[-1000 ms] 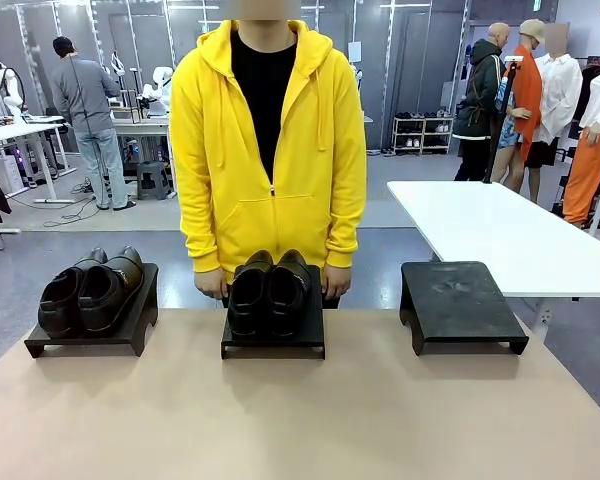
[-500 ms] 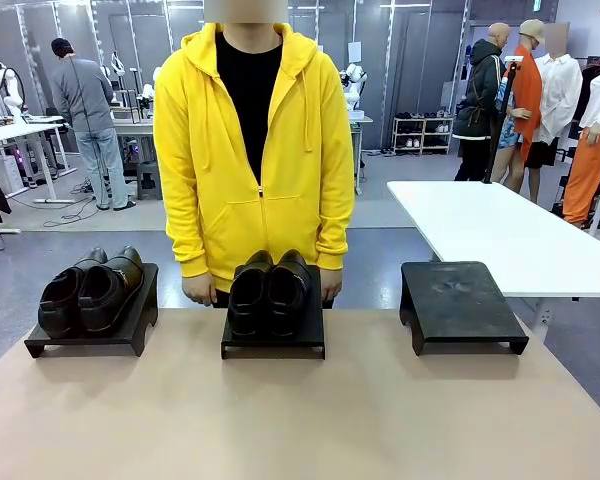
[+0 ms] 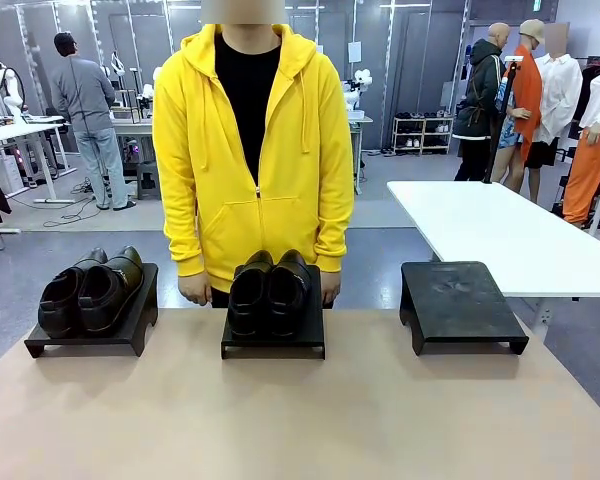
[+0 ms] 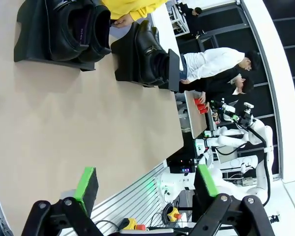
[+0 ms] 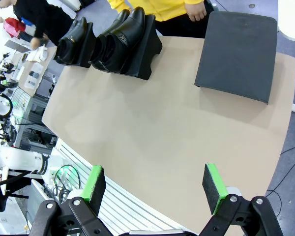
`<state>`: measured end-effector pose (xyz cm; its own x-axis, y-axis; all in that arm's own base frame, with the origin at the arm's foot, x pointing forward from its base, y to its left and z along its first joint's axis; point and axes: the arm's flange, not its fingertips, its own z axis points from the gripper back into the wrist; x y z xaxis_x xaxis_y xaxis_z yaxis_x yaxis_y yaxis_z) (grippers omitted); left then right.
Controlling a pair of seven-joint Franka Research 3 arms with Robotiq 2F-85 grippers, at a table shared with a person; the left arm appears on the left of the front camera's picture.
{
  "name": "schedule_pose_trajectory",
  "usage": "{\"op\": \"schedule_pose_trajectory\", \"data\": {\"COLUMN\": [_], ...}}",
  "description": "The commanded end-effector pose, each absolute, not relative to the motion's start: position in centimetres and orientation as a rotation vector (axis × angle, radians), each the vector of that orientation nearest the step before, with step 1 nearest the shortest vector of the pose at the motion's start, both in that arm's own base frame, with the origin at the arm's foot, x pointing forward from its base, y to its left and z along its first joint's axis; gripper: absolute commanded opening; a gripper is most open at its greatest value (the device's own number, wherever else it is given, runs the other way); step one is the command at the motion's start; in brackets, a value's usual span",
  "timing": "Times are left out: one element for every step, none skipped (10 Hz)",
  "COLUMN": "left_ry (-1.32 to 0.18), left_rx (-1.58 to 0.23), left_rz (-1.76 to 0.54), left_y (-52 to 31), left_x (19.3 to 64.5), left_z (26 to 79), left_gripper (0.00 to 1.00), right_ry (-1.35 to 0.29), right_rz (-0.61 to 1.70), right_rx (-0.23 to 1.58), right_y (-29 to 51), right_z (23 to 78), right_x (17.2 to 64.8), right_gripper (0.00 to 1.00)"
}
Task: Place the shoes on the stand as instructed by the person.
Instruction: Pick up another pair of Shoes and place it on the Shoes Stand indicated by the person.
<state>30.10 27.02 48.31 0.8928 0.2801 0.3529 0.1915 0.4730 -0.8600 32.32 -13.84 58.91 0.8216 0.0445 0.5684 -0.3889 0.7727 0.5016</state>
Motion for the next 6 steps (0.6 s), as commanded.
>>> {"op": "schedule_pose_trajectory", "data": {"left_ry": [-0.497, -0.497, -0.497, -0.497, -0.497, -0.497], "left_rx": [-1.107, -1.107, -1.107, -1.107, -1.107, -1.107], "left_rz": [0.044, 0.044, 0.044, 0.044, 0.044, 0.044], "left_y": [26.65, 26.65, 26.65, 26.65, 26.65, 26.65], "left_x": [29.76, 29.76, 29.76, 29.76, 29.76, 29.76], "left_z": [48.45, 48.45, 48.45, 48.45, 48.45, 48.45], "left_gripper": [1.0, 1.0, 1.0, 1.0, 1.0, 1.0], "right_ry": [-0.581, -0.581, -0.581, -0.581, -0.581, -0.581], "right_rz": [0.267, 0.267, 0.267, 0.267, 0.267, 0.267], "right_rx": [0.66, 0.66, 0.66, 0.66, 0.66, 0.66], "right_y": [-13.9, -13.9, -13.9, -13.9, -13.9, -13.9], "right_z": [58.95, 58.95, 58.95, 58.95, 58.95, 58.95], "right_x": [32.28, 32.28, 32.28, 32.28, 32.28, 32.28], "right_gripper": [1.0, 1.0, 1.0, 1.0, 1.0, 1.0]}}
